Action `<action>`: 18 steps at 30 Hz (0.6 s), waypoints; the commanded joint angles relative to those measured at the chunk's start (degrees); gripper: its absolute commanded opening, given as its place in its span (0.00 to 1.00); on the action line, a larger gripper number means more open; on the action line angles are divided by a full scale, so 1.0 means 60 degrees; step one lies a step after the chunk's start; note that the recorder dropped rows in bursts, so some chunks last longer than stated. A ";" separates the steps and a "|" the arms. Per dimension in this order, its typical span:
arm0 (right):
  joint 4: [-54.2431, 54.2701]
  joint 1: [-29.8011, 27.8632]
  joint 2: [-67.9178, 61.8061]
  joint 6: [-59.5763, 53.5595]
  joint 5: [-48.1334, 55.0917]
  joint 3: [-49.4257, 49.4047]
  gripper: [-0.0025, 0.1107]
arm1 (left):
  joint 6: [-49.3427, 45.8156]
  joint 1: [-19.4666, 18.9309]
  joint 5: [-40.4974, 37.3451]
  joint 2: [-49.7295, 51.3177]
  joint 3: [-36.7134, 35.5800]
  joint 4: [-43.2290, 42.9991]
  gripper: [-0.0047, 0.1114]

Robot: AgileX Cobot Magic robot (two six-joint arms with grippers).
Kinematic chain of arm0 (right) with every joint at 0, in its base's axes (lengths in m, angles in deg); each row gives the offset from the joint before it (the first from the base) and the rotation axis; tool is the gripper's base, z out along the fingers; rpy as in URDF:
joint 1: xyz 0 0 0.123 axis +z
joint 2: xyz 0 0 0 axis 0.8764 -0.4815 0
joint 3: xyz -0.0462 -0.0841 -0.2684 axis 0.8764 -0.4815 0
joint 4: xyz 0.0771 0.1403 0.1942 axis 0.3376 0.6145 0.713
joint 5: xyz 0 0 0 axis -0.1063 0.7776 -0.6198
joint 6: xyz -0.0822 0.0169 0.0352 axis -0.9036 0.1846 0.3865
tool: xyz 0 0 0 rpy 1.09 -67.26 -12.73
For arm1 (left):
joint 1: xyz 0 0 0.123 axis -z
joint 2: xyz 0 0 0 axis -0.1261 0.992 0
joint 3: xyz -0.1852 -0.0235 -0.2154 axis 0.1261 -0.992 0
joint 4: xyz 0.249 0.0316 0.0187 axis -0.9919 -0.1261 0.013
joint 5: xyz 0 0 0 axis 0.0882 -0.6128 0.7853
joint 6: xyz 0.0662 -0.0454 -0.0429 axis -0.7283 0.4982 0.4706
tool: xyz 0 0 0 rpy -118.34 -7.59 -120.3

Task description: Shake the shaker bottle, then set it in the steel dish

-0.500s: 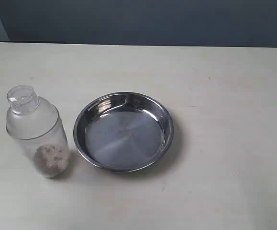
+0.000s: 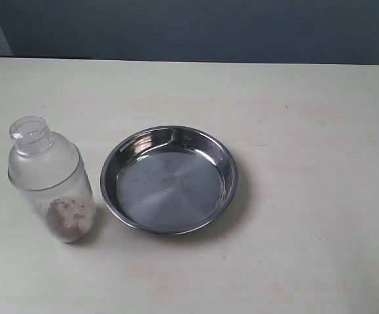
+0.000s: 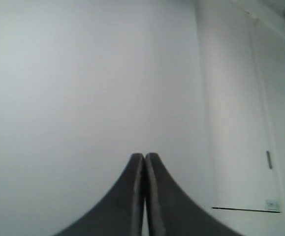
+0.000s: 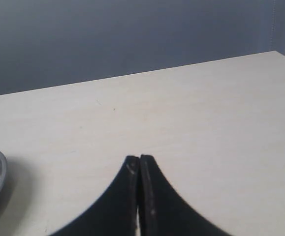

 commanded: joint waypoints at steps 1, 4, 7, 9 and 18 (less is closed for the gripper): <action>-0.0004 -0.0029 0.0045 -0.0018 -0.0071 -0.0011 0.01 | -0.1872 0.0003 -0.3094 0.1236 0.1927 0.1491 0.05; -0.0004 -0.0029 0.0045 -0.0018 -0.0071 -0.0011 0.01 | -0.2385 0.0003 -0.3558 0.3061 0.3218 0.1707 0.05; -0.0004 -0.0029 0.0045 -0.0018 -0.0071 -0.0011 0.01 | -0.2367 0.0003 -0.2570 0.5078 0.4131 0.1249 0.05; -0.0004 -0.0029 0.0045 -0.0018 -0.0071 -0.0011 0.01 | -0.2153 0.0024 -0.2526 0.6250 0.4628 0.1000 0.05; -0.0004 -0.0029 0.0045 -0.0018 -0.0071 -0.0011 0.01 | 0.0048 0.0024 -0.2070 0.8535 0.4908 -0.0982 0.05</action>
